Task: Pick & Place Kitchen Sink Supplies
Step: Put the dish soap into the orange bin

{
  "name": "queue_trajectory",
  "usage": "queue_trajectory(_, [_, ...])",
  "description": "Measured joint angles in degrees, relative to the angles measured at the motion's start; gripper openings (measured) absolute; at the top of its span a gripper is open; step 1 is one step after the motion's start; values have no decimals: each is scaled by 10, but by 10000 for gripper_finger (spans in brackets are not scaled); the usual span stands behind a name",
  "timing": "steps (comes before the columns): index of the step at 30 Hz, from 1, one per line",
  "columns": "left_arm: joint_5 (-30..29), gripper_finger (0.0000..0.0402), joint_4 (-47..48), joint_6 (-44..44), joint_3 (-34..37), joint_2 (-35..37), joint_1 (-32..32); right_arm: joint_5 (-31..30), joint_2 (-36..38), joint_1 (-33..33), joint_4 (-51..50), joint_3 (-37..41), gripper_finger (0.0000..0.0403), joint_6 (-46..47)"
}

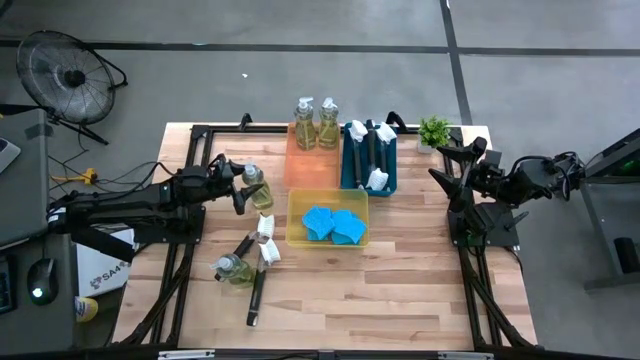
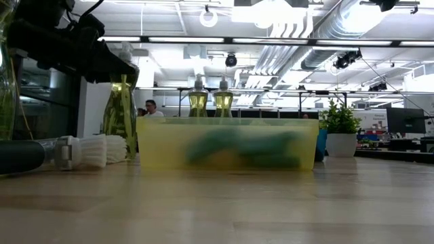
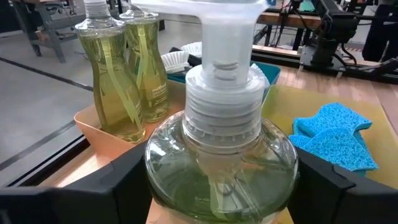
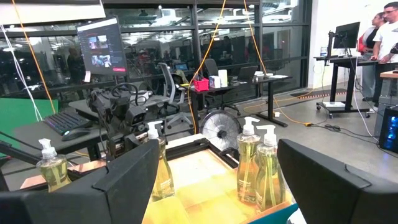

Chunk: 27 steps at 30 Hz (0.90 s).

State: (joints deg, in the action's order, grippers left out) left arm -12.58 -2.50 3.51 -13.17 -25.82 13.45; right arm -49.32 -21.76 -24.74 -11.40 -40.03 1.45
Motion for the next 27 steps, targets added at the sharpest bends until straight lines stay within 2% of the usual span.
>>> queue_trajectory(11, [-5, 292, 5, -1, -10, -1, 0, 0, 0, 0, 0, 0, 321, 0])
queue_trajectory(21, [-16, 288, 30, -7, -46, -4, 0, 0, 0, 0, 0, 0, 321, 0])
queue_trajectory(27, [-21, 287, 37, -27, -95, -28, 0, 0, 0, 0, 0, 0, 321, 0])
